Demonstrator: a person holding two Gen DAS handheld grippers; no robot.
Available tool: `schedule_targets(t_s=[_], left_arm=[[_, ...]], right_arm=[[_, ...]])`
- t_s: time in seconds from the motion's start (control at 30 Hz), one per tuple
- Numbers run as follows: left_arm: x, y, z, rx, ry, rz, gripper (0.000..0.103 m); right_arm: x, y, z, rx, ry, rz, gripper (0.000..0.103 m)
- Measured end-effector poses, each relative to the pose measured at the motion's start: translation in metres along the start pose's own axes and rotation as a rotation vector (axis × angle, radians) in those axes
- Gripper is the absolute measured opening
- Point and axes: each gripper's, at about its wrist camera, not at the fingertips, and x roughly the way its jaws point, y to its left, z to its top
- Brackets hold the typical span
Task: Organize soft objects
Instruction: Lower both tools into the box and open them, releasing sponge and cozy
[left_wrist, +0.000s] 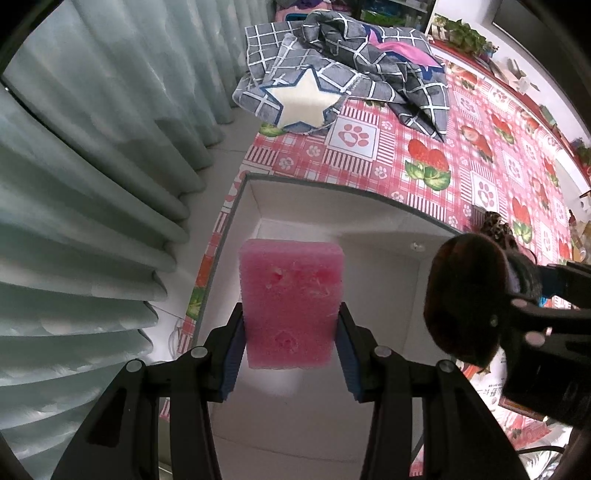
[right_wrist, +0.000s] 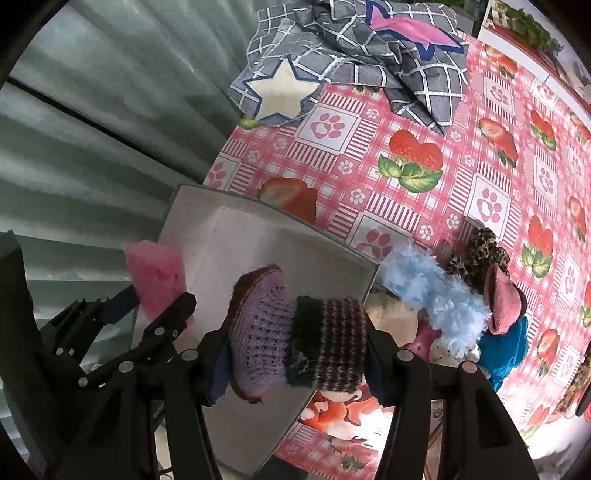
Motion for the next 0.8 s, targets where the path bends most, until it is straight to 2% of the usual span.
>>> schedule_targets(t_s=[0.17,0.23,0.27,0.3,0.33,0.4,0.47,0.53,0.57,0.6,0.8], left_arm=[[0.001,-0.001,-0.001,0.017,-0.008,-0.006,0.05],[0.002,-0.002,-0.001,0.021,-0.012,-0.007,0.06],[0.002,-0.002,-0.002,0.021,-0.012,-0.006,0.074],[0.002,-0.001,-0.003,0.018,-0.015,-0.007,0.083],[0.001,-0.001,-0.004,0.012,-0.024,-0.012,0.084],[-0.001,0.0,-0.005,0.001,-0.031,-0.023,0.084],[0.0,0.001,-0.006,-0.009,-0.022,-0.043,0.086],[0.003,0.001,-0.005,-0.015,0.003,-0.06,0.098],[0.003,0.001,-0.006,-0.017,0.007,-0.069,0.102],[0.002,0.0,-0.006,-0.019,0.006,-0.078,0.102],[-0.002,-0.005,-0.003,-0.021,-0.025,-0.089,0.103]], right_arm=[[0.002,0.002,0.003,-0.003,0.006,0.015,0.06],[0.003,0.004,0.002,-0.007,0.007,0.021,0.06],[0.003,0.004,0.002,-0.006,0.009,0.024,0.064],[0.003,0.004,0.001,-0.004,0.01,0.028,0.067],[0.003,0.004,0.001,-0.002,0.008,0.033,0.069],[0.002,0.003,0.001,0.002,0.004,0.038,0.081],[0.0,0.003,0.002,0.005,-0.002,0.036,0.081],[-0.002,0.001,0.003,0.012,-0.005,0.032,0.081],[-0.002,0.001,0.003,0.014,-0.004,0.032,0.086],[-0.003,0.0,0.003,0.016,-0.001,0.03,0.102],[-0.01,0.0,0.0,0.009,-0.017,-0.001,0.103]])
